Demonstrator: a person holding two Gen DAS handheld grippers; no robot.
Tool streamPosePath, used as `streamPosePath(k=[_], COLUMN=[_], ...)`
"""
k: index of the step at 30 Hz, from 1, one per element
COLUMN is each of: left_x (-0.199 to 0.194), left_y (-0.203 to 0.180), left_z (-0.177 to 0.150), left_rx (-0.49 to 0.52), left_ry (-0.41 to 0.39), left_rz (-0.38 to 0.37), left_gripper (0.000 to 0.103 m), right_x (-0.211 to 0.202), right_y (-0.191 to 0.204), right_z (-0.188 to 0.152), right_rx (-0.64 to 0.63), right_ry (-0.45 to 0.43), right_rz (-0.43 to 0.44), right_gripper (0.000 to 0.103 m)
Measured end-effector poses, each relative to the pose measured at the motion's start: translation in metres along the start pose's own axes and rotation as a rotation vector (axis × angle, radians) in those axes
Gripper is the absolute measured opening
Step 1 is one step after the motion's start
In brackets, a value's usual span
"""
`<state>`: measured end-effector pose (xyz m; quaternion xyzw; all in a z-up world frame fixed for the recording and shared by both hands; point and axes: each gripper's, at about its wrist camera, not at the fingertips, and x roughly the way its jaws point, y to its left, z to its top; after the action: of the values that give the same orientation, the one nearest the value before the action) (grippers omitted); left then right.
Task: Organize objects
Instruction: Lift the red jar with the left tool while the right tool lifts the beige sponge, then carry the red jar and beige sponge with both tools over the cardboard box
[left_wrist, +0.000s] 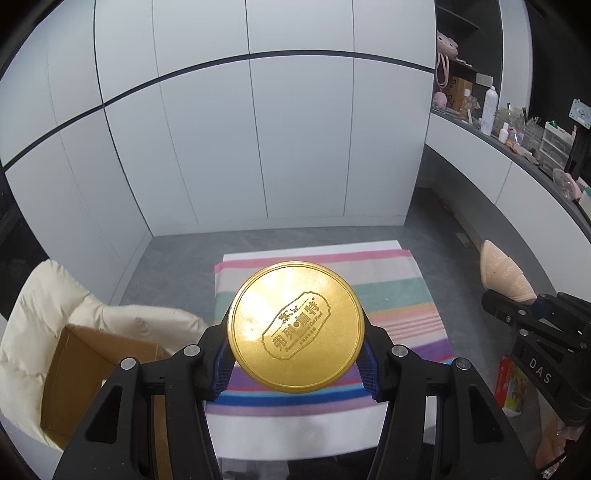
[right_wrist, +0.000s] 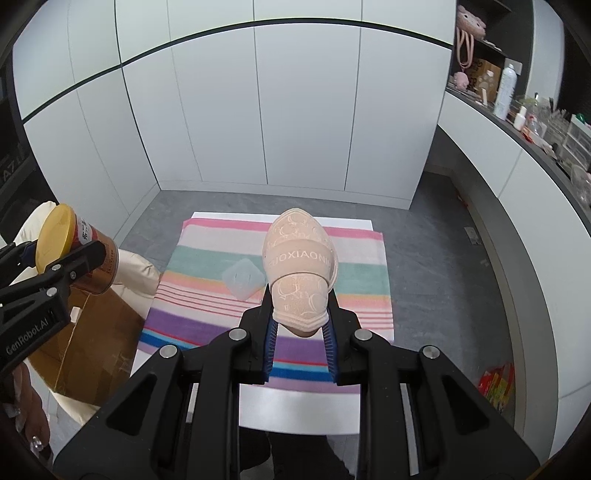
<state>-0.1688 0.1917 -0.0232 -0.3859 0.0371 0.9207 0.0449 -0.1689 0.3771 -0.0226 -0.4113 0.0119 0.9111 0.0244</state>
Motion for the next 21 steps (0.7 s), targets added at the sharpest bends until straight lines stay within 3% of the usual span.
streamPosePath(k=[7,10,12,21], left_x=[-0.042,-0.062,-0.073,-0.098], left_y=[-0.004,-0.003,-0.005,-0.019], left_z=[-0.026,-0.04,-0.052,-0.088], left_rx=[0.001,-0.022,-0.018,0.016], left_ry=[-0.004,-0.044,-0.063,-0.035], left_rz=[-0.038,0.035,0.043,-0.001], left_gripper=[0.056,0.056,0.056,0.056], right_x=[-0.04,-0.059,-0.071,-0.097], right_y=[-0.007,-0.01,-0.014,-0.036], right_z=[-0.035,-0.054,-0.069,-0.118], right_rx=[0.018,0.016,0.027,0.096], right_ry=[-0.018,-0.031,-0.03,0.008], right_rz=[0.029,-0.007,-0.018,-0.015], right_gripper=[0.023,0.023,0.023,0.023])
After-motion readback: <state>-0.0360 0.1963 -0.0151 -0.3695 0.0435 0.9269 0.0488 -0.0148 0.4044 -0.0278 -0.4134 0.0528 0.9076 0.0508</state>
